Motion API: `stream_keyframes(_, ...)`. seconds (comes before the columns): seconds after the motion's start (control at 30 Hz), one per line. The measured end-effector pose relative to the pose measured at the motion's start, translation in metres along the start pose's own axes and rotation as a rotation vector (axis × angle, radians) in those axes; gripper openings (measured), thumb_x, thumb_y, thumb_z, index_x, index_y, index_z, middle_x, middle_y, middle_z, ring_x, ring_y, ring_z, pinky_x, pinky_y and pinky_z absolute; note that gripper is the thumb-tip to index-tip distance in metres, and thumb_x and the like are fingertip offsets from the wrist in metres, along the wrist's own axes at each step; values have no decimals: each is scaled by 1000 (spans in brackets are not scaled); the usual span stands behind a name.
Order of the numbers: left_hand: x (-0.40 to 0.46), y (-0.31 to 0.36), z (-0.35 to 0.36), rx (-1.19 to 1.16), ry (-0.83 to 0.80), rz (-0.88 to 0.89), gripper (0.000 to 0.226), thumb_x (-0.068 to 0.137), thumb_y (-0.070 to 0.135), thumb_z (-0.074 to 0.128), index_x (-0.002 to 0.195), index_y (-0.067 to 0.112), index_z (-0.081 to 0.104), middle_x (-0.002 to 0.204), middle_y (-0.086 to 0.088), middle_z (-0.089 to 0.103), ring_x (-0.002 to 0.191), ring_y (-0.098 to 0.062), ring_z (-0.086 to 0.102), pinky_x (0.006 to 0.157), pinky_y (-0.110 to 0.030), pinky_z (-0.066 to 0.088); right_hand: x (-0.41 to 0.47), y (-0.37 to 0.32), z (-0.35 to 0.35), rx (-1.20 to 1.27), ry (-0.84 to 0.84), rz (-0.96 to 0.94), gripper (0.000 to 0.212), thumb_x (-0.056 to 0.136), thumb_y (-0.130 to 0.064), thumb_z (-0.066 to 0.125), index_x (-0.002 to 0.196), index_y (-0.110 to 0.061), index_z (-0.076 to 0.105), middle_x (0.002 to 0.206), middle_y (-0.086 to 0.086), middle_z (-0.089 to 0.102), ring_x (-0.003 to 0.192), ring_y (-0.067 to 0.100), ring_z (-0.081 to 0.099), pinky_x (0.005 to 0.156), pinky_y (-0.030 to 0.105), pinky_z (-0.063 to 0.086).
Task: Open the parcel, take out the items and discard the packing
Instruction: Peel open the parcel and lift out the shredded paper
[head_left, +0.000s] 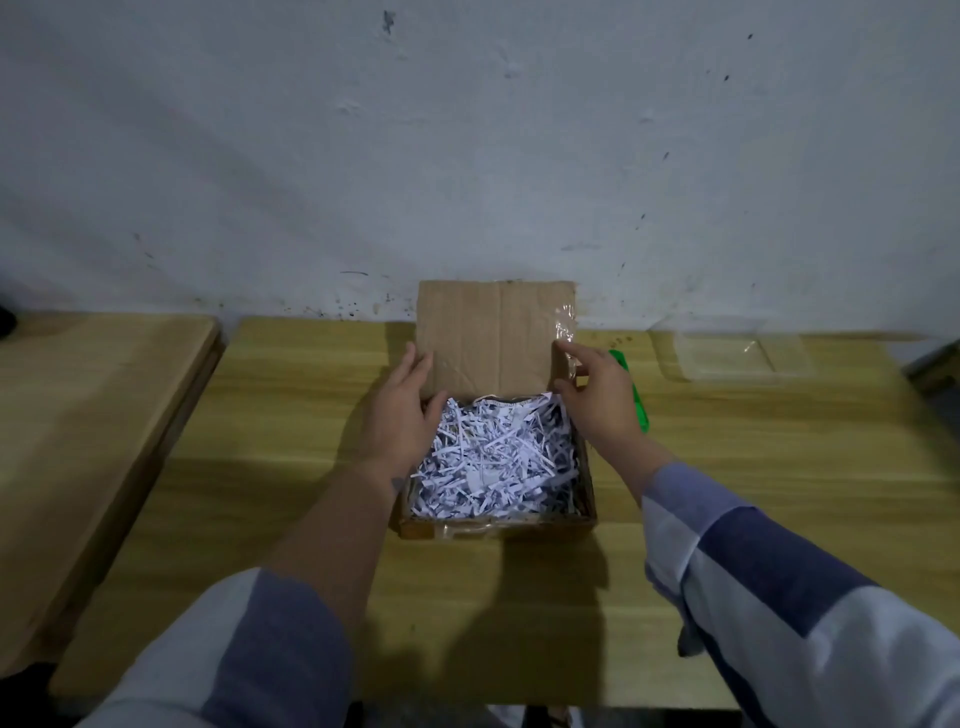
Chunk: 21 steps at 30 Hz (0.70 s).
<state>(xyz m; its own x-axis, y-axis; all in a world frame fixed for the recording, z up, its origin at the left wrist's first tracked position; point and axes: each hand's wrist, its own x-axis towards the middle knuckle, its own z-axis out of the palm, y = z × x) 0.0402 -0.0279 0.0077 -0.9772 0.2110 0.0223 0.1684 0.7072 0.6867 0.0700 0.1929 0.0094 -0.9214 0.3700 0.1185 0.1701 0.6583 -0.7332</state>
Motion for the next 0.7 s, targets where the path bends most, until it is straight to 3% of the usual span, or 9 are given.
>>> stream_keyframes(0.07,-9,2,-1,80,-24,7,60,97,32,51,150,22,25,160,9,7,145,-19,21,113,-32,22,-12,-4,-1,-38,-4,20,46,82,-1,64,127,-9,59,127,14,59,107,27,60,95,31,45)
stream_keyframes(0.13,-22,6,-2,174,-39,34,60,98,38,46,151,22,23,161,7,5,145,-21,21,118,-43,23,-26,-7,-1,-116,-21,6,38,84,-4,61,123,-5,61,134,14,56,114,29,58,101,32,43)
stream_keyframes(0.23,-42,7,-3,263,-122,101,60,98,45,41,151,25,22,161,4,10,145,-20,21,117,-45,22,-52,-12,1,-228,-128,-1,30,88,-11,55,117,-6,64,139,13,51,113,30,58,91,31,46)
stream_keyframes(0.3,-51,2,0,308,-242,137,63,97,50,39,152,27,19,160,2,15,146,-18,18,119,-42,16,-69,-17,3,-299,-222,6,28,91,-15,50,115,-6,62,135,14,53,122,33,52,93,35,43)
stream_keyframes(0.4,-58,-4,4,434,-336,184,65,94,56,37,151,31,18,160,1,17,147,-17,17,121,-41,8,-88,-23,9,-518,-358,-24,25,97,-22,39,112,-11,56,135,6,51,145,28,20,113,56,16)
stream_keyframes(0.47,-60,-4,5,508,-335,206,66,94,58,37,151,31,19,160,0,18,146,-18,20,121,-42,7,-96,-24,13,-582,-413,-59,24,97,-20,35,107,-14,56,132,2,52,146,22,17,111,64,5)
stream_keyframes(0.53,-61,-4,3,529,-336,224,68,92,59,39,151,30,20,160,-1,19,145,-18,22,121,-42,7,-100,-26,13,-541,-415,-60,18,94,-16,38,97,-17,56,120,2,56,138,20,34,111,61,12)
stream_keyframes(0.6,-61,-5,0,510,-330,249,71,91,59,43,151,29,19,160,-1,18,146,-17,19,121,-38,5,-101,-29,11,-470,-354,-54,15,87,-10,45,90,-22,54,112,4,61,121,26,51,106,47,28)
stream_keyframes(0.7,-58,-3,-6,460,-294,314,79,87,55,55,151,28,18,161,1,14,146,-15,18,119,-34,7,-94,-29,6,-416,-253,-107,39,81,-6,52,119,-18,53,125,9,58,116,30,54,100,40,38)
